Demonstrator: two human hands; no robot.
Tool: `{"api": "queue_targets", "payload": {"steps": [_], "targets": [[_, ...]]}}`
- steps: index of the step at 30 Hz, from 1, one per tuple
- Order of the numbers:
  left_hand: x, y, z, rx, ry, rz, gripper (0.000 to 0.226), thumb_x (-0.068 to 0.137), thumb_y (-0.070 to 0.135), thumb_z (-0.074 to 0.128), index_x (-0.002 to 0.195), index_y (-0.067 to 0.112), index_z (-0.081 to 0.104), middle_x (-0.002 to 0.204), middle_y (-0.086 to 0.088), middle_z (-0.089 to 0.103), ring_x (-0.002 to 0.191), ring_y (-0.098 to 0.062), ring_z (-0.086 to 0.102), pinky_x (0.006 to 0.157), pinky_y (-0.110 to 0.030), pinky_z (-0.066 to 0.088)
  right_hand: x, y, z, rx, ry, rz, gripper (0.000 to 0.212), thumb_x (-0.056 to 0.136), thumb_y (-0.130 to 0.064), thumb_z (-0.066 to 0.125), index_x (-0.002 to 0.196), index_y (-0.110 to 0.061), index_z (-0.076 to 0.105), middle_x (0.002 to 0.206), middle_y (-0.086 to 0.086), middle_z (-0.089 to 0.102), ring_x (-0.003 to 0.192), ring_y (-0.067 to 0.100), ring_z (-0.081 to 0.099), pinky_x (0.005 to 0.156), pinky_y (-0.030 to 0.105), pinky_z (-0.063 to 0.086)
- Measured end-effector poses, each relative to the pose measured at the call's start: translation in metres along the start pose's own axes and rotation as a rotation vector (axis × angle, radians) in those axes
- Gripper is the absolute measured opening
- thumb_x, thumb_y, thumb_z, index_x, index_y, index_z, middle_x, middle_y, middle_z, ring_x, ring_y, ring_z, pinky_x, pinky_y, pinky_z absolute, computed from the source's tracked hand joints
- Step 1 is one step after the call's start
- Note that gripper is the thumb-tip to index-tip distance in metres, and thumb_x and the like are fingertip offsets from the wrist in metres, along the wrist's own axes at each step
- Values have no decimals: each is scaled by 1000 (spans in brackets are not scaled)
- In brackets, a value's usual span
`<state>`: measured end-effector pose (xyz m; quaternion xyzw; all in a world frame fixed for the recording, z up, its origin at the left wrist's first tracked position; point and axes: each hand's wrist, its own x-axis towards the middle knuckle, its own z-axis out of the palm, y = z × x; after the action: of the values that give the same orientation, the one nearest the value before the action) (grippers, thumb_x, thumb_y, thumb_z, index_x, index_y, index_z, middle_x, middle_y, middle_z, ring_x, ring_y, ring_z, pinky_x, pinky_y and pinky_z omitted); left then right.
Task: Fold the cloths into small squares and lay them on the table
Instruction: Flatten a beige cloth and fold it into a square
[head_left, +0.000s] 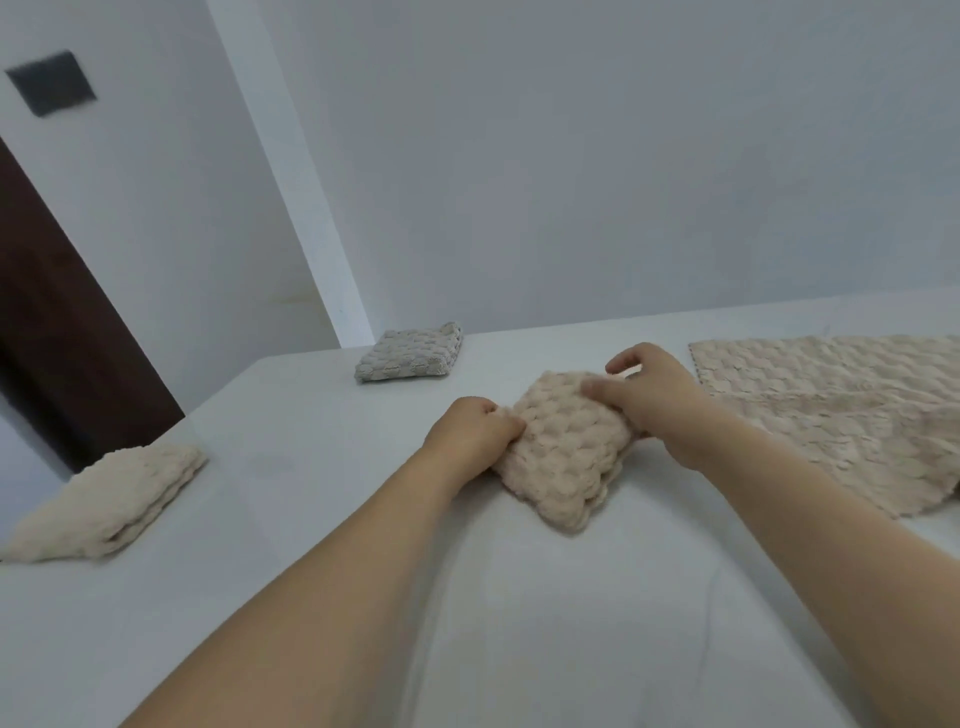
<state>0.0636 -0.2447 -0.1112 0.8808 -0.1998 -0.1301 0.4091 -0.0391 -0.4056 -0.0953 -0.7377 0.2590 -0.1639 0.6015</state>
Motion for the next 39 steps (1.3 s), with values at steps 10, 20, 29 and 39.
{"api": "queue_targets", "payload": {"steps": [10,20,29,39], "targets": [[61,69,66,-343,125,-129,26,91,14,46,114,5,53,94,-12,57,71,-21,50,63,-29,47,101,-20,-58,54,129,89,41,87,5,44,120,-19,44,90,18,56,58,24,51,52,28,42],[132,110,135,-123,126,-40,31,93,18,33,124,12,38,91,1,55,101,-29,55,104,-41,35,203,6,-123,-154,232,70,41,89,4,54,130,2,52,71,6,45,65,18,43,59,27,38],[141,105,161,254,393,60,36,99,33,25,123,11,39,110,-7,64,106,-31,56,86,-42,28,233,40,-139,-217,256,-60,31,90,-4,51,120,0,57,101,16,58,89,32,59,78,37,52],[-9,130,154,545,-196,37,68,74,71,50,100,9,61,108,-12,56,102,-32,56,78,-41,45,152,14,-185,-974,-323,227,8,79,-12,55,75,-6,60,68,10,58,50,21,45,51,21,37]]}}
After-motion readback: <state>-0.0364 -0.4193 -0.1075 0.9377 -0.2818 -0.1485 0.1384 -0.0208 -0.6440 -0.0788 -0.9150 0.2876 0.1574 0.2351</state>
